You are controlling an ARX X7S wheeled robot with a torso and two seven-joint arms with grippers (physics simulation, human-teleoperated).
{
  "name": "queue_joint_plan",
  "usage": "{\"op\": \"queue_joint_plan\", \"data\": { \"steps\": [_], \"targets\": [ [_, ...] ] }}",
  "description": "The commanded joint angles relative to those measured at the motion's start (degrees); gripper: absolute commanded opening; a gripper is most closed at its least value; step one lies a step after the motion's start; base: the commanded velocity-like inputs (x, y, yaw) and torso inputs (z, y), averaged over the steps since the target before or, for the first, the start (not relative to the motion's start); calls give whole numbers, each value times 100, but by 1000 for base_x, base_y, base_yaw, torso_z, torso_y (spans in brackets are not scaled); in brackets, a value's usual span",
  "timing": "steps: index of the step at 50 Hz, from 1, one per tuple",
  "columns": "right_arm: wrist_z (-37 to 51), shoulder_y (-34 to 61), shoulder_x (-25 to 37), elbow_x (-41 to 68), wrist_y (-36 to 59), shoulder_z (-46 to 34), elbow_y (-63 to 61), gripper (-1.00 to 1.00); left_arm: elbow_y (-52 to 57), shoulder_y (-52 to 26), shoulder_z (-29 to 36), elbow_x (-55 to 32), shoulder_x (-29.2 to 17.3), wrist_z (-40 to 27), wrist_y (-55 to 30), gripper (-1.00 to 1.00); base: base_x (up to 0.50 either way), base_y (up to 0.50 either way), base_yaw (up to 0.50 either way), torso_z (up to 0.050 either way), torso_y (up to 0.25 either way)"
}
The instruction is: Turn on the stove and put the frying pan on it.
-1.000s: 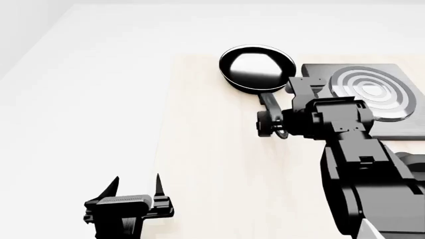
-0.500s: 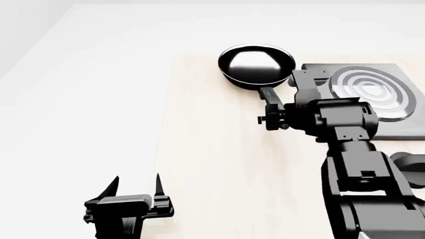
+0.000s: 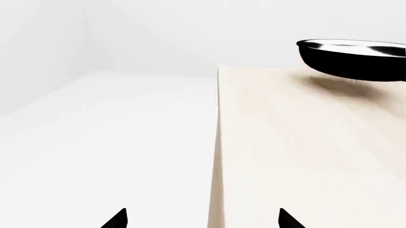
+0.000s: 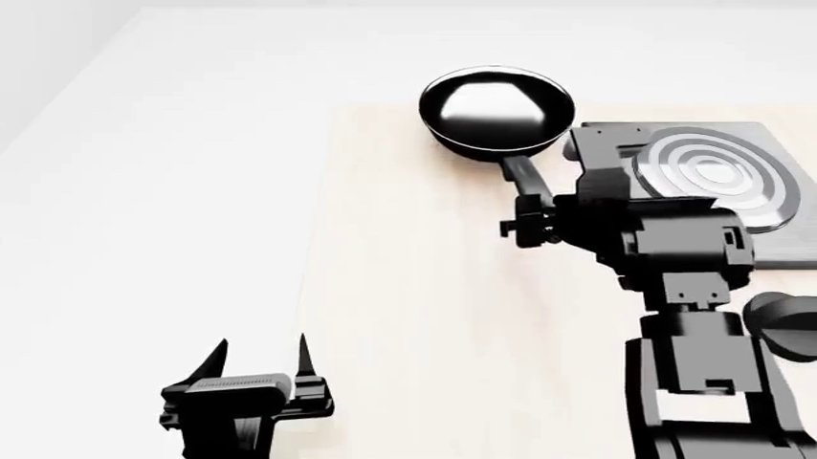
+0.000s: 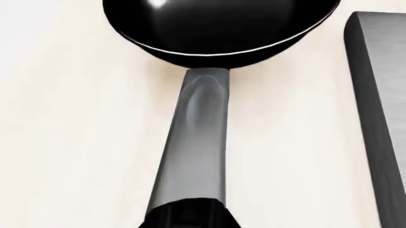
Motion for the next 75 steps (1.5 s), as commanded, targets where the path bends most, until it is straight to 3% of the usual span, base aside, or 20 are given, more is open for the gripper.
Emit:
{"op": "queue_joint_plan", "data": {
  "steps": [1, 27, 52, 75],
  "targets": [
    [-53, -111, 134, 217, 232, 241, -950, -100, -3, -17, 17, 4, -5, -19, -7, 100, 0, 0, 0, 0, 0],
    [38, -1024, 677, 472, 1747, 1123, -4041, -100, -39, -28, 52, -11, -11, -28, 24, 100, 0, 0, 0, 0, 2],
    [93, -1584, 962, 502, 2207, 1771, -4962, -100, -1, -6, 71, -37, -44, -59, 34, 100, 0, 0, 0, 1, 2],
    [112, -1861, 1170, 486, 2157, 2064, -4990, -100, -12, -12, 101, -49, -54, -75, 45, 100, 0, 0, 0, 0, 2]
  ]
}}
